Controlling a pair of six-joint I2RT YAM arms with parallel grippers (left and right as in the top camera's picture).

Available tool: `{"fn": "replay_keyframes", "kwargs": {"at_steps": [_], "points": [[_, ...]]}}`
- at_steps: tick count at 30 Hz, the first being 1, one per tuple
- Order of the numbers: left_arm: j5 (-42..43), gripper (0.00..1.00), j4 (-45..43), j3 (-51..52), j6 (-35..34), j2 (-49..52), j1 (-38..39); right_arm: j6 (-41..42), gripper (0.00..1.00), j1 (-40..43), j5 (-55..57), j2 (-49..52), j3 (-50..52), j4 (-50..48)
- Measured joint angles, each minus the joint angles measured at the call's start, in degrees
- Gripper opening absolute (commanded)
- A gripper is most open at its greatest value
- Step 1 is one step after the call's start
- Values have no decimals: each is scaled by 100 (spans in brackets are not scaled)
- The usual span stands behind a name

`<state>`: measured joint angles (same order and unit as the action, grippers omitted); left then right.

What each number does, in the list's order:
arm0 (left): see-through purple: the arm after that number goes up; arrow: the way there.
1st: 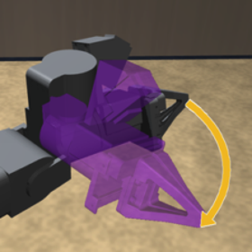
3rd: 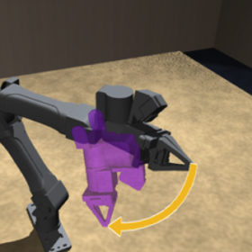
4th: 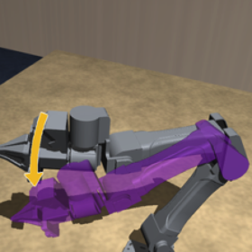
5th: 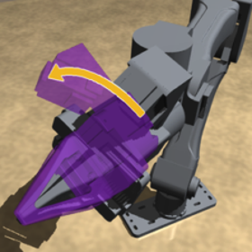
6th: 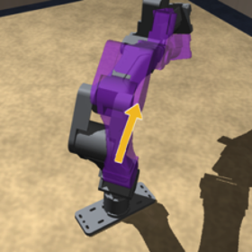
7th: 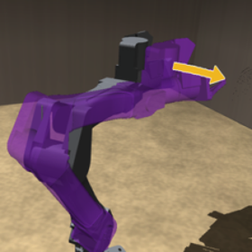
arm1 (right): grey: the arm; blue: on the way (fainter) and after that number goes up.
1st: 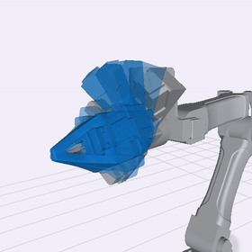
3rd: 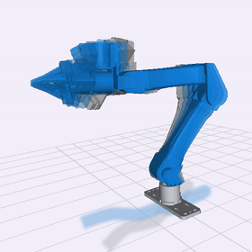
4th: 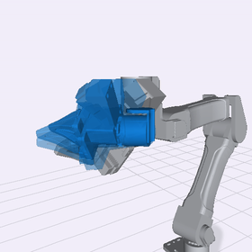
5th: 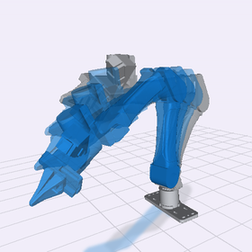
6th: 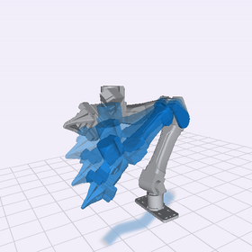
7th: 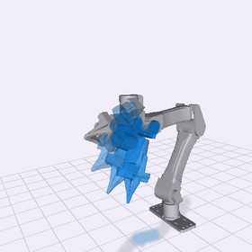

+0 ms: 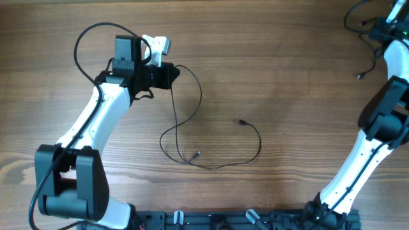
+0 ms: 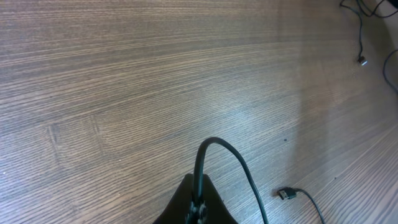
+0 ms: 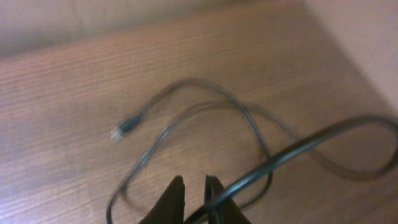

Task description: Untangle cables

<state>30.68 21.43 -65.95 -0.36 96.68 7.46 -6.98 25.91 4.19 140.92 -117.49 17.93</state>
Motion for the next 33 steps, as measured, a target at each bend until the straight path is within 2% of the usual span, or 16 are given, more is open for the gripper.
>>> {"fn": "replay_keyframes", "kwargs": {"at_steps": [1, 2, 8, 10, 11, 12, 16, 18, 20, 23, 26, 30, 33], "points": [[-2, 4, -4, 0, 0, 0, 0, 0, 39, -13, -2, -2, -15, 258], [0, 4, -9, 0, 0, 0, 0, 4, 100, -26, 0, -2, -20, 564], [-2, 5, -7, 0, 0, 0, 0, 28, 100, -470, -2, -66, -20, 1792], [-2, 4, -9, 0, 0, 0, 0, 92, 100, -702, -4, -466, -4, 2188], [-2, 4, -9, 0, -2, 0, 0, 411, 100, -951, -140, -1193, -9, 2822], [-2, 4, -131, 0, -122, 0, 0, 487, 100, -1021, -184, -1429, -11, 2861], [-22, 4, -1303, 37, -1657, 4, 0, 955, 99, -1449, -1941, -2033, -116, 4566], [-22, 4, -1685, 37, -2601, 4, 0, 638, 100, -1775, -3126, -1993, -74, 4962], [-22, 4, -1818, 37, -3136, 4, 0, -2, 100, -2264, -4203, -1985, -11, 5187], [-17, 4, -2321, 42, -4044, 4, -33, -544, 100, -3370, -5040, -1985, 127, 5038], [-20, 4, -2511, 42, -5086, 4, -247, -636, 100, -4275, -5289, -1976, 313, 4599], [-24, 4, -2511, 42, -6238, 4, -573, 24, 100, -4940, -5014, -1976, 647, 3499], [-22, 4, -2509, 42, -6754, 4, -610, 743, 100, -5209, -4658, -1969, 1296, 2371]]}}
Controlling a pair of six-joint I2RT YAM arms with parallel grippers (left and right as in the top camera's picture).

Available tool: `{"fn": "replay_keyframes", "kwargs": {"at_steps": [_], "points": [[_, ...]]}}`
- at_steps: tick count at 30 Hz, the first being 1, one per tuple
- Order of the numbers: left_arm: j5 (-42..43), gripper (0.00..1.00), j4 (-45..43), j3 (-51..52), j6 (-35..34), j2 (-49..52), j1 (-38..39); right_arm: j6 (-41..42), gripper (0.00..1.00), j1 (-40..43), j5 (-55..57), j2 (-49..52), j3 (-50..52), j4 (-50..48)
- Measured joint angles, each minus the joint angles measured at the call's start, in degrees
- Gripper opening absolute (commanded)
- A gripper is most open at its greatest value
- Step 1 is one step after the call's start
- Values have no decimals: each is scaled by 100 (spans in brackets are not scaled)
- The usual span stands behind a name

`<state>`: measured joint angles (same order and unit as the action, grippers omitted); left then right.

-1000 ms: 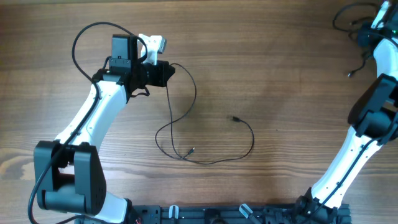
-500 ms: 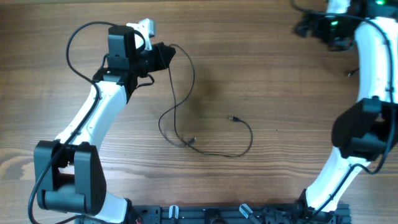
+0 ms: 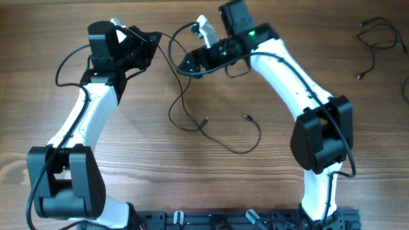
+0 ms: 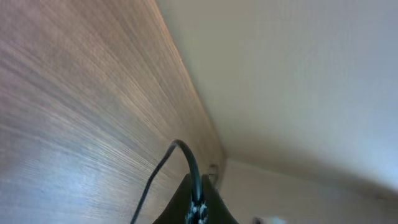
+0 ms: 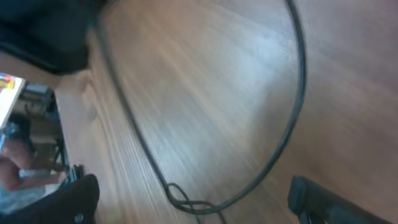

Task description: Untangle cables

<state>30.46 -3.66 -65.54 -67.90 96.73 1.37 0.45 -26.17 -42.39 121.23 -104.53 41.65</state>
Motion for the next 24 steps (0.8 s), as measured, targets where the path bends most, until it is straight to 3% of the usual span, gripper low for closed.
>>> {"fn": "replay_keyframes", "kwargs": {"at_steps": [3, 4, 5, 7, 12, 13, 14, 15, 17, 18, 21, 24], "points": [[0, 4, 31, 2, -190, 0, 0, 551, 98, -363, 153, 20, 765, -1147], [0, 4, 24, 2, -227, 0, 0, 610, 86, -472, 170, 26, 879, -1270], [0, 4, 26, 2, -238, 0, 0, 686, 53, -623, 177, 28, 955, -1320], [-31, 4, 70, 0, -258, 0, 0, 761, 4, -789, 177, 28, 964, -1335], [-557, 5, 1222, -20, -275, -9, -28, 1021, 4, -573, 319, 26, 964, -599], [-664, 14, 1453, -20, -278, -9, -61, 1029, 4, -352, 356, -7, 964, -396], [-761, 31, 1733, -20, -278, -9, -76, 1021, 4, -66, 374, -87, 964, -273], [-883, 63, 2017, -17, -282, -9, -87, 1019, 4, 264, 404, -273, 970, -160], [-1078, 92, 2446, -17, -282, -9, -155, 863, 4, 855, 501, -776, 997, -247], [-1137, 100, 2695, -17, -289, -9, -188, 782, 4, 1209, 608, -1174, 1010, -452], [-1213, 100, 2973, -17, 70, -9, -186, 601, 4, 1858, 1128, -1991, 1016, -1707], [-1244, 100, 3204, -17, 463, -9, -186, 37, 4, 2275, 1513, -2192, 946, -3401]]}}
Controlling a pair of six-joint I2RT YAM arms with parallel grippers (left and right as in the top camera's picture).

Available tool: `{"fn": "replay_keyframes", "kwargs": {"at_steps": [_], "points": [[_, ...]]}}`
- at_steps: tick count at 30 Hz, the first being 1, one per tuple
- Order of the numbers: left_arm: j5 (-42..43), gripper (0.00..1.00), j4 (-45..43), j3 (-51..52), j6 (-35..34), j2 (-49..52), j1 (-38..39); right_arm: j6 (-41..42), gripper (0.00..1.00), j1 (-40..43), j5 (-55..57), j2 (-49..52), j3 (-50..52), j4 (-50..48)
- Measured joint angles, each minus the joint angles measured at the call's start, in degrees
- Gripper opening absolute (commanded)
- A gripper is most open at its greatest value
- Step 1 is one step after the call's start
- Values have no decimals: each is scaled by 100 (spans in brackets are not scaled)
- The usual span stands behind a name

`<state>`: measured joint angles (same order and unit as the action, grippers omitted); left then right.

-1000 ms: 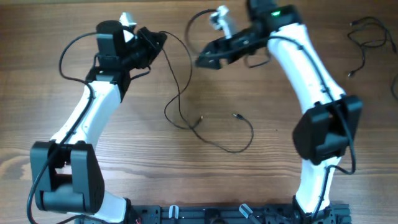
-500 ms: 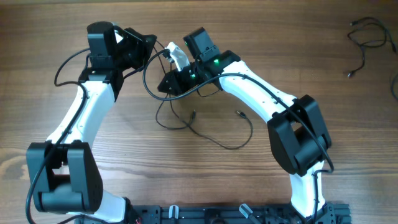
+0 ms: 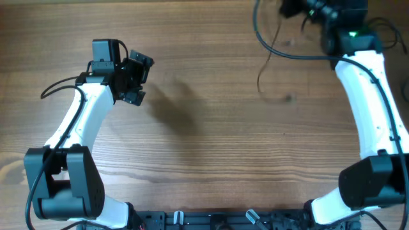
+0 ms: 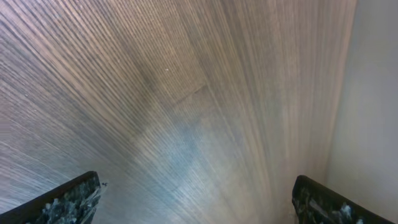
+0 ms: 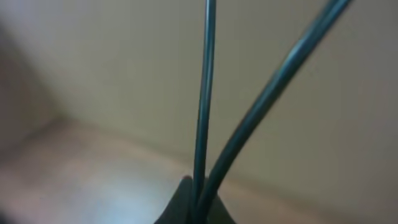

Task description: Untangle cables

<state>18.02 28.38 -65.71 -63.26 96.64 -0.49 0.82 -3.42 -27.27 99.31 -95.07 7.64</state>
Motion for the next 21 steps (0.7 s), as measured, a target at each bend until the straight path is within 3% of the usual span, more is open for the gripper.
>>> {"fn": "replay_keyframes", "kwargs": {"at_steps": [2, 4, 10, 14, 17, 18, 20, 21], "points": [[-15, 100, 55, 0, 96, 0, 0, -597, 4, 37, 715, 39, 44, -927], [-20, 100, 61, 0, 157, 0, 9, -1152, 4, 37, 1631, 44, 44, -1259], [-236, 100, 72, 0, 175, 0, 227, -2083, 4, 258, 2509, 693, 7, 166], [-299, 100, 74, 0, 175, 0, 468, -1700, 4, 588, 3324, 1543, 13, 1220], [-387, 100, 72, 0, 175, 0, 621, -695, 7, 933, 3595, 2146, 13, 1659], [-472, 100, 72, 0, 175, 0, 682, -415, 25, 1025, 3519, 2269, 13, 1722], [-564, 100, 74, 0, 177, 0, 748, 35, 52, 1115, 3182, 2437, 17, 1794], [-614, 100, 72, 0, 175, 0, 774, 278, 100, 1106, 2968, 2485, 17, 1810]]}}
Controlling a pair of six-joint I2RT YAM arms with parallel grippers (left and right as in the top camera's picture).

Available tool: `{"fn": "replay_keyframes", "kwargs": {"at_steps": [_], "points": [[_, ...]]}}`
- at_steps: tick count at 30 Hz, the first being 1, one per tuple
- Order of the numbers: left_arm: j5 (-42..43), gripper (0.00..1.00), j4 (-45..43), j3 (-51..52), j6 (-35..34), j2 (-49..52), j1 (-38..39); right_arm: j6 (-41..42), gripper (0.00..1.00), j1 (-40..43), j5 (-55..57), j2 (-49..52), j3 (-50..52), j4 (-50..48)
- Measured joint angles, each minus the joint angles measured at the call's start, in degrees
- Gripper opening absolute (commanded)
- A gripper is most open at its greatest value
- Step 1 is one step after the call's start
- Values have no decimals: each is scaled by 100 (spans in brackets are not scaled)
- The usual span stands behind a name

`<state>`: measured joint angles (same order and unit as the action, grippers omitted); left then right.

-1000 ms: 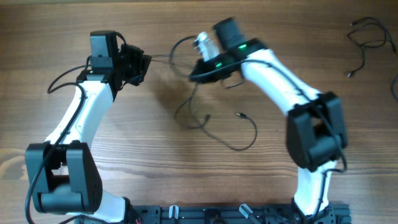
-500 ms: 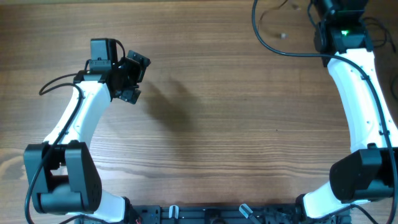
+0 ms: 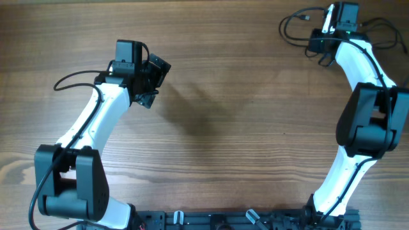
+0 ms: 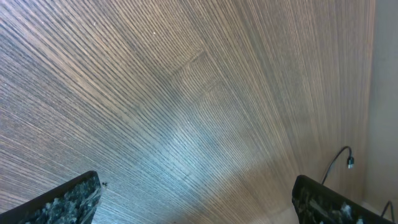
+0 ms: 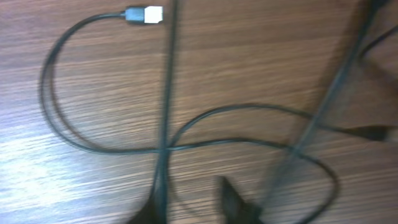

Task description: Untangle cables

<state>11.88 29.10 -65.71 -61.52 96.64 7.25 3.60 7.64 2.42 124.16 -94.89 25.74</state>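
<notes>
A thin black cable [image 3: 295,25] lies in loose loops at the table's far right corner. In the right wrist view its loops [image 5: 93,146] cross on the wood and a white-tipped plug [image 5: 144,14] shows at the top. My right gripper [image 3: 317,45] sits low over these loops with its jaws parted [image 5: 196,208]. One strand runs down against the left finger [image 5: 155,208], and nothing is clamped. My left gripper [image 3: 155,80] hovers over bare wood at the left. It is wide open [image 4: 196,202] and empty.
More black cable [image 3: 383,27] lies at the table's right edge, past the right arm. A cable end [image 4: 349,163] shows far off in the left wrist view. The left arm's own black lead [image 3: 70,80] loops beside its forearm.
My right gripper was shut on the black cable, which hung from it near the table's far edge. Now it is low at the far right corner, jaws parted, cable lying on the wood. Left arm shifted slightly right.
My left gripper was shut on the black cable, which trailed across the middle, with my right gripper at the far right corner. Then the right gripper was open beside the left one's cable. Later the left was open and the right held the cable, which now lies far right.
</notes>
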Motion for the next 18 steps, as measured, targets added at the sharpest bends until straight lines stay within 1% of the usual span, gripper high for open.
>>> {"fn": "replay_keyframes", "kwargs": {"at_steps": [2, 6, 8, 11, 13, 15, 16, 18], "points": [[-11, 100, 0, 0, 0, 0, 15, 289, 100, -48, -273, 9, 0, -2], [-13, 100, 2, 0, 0, 0, 15, 420, 100, -81, -483, -42, 4, 188], [-13, 100, 2, 0, 2, 0, 15, 435, 100, -79, -546, -352, 74, 240], [-15, 100, -2, 0, 2, 0, 15, 437, 100, -79, -601, -1880, 90, 256], [-15, 100, 0, 0, 0, 0, 15, 437, 100, -81, -393, -2732, 61, 376], [-24, 100, -2, 0, 2, 0, 15, 448, 100, -81, -57, -3309, 11, 780], [-31, 100, 4, 0, 2, 0, 15, 457, 100, -79, 203, -3665, 2, 1224], [-35, 100, 2, 0, 2, 0, 15, 542, 100, -79, 411, -4037, 2, 1871]]}}
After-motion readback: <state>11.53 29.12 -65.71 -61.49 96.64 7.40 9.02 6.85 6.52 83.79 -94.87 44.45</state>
